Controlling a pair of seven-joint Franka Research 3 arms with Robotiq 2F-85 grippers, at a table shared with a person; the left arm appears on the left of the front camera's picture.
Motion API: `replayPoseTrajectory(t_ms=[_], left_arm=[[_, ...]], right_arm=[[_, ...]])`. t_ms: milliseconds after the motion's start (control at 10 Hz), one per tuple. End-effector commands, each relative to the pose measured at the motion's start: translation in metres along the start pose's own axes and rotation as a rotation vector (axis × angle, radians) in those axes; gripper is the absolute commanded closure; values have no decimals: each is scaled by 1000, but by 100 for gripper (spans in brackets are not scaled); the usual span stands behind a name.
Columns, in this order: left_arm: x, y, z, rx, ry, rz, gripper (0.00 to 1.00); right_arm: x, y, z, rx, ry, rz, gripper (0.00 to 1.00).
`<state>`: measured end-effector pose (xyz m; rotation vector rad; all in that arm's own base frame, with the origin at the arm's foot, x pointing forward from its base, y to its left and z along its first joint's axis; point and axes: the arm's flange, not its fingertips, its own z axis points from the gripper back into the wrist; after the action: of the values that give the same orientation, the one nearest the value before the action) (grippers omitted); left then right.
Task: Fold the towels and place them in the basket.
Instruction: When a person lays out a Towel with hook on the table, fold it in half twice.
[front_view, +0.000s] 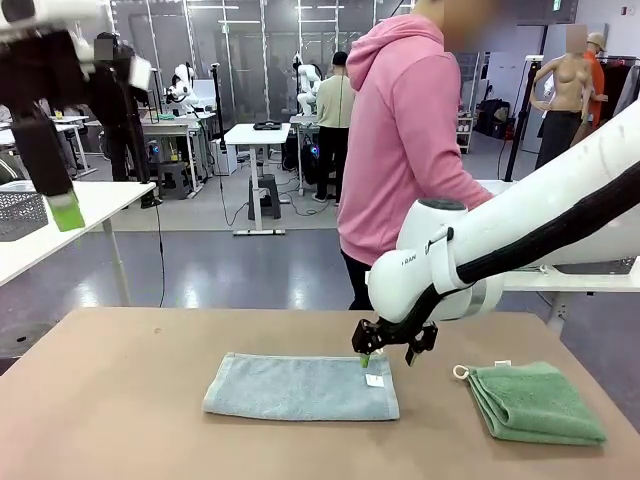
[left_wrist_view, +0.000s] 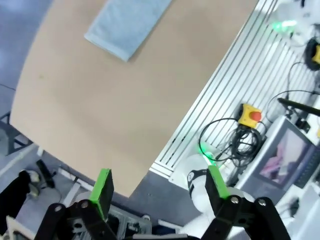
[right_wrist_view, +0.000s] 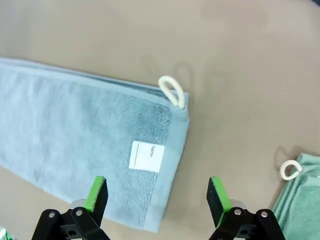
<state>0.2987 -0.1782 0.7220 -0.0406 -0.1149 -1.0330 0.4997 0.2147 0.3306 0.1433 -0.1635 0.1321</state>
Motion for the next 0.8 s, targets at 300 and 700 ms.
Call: replayPoseTrajectory(t_ms=[300,700], left_arm=[[-46,-26,55,112,-123,20,7],[-57,-37,72,122,-156,18,7]], right_arm=[[4,-4,-28,-8,25,-139,0],[6,-3,-38,-33,54,-166,0]])
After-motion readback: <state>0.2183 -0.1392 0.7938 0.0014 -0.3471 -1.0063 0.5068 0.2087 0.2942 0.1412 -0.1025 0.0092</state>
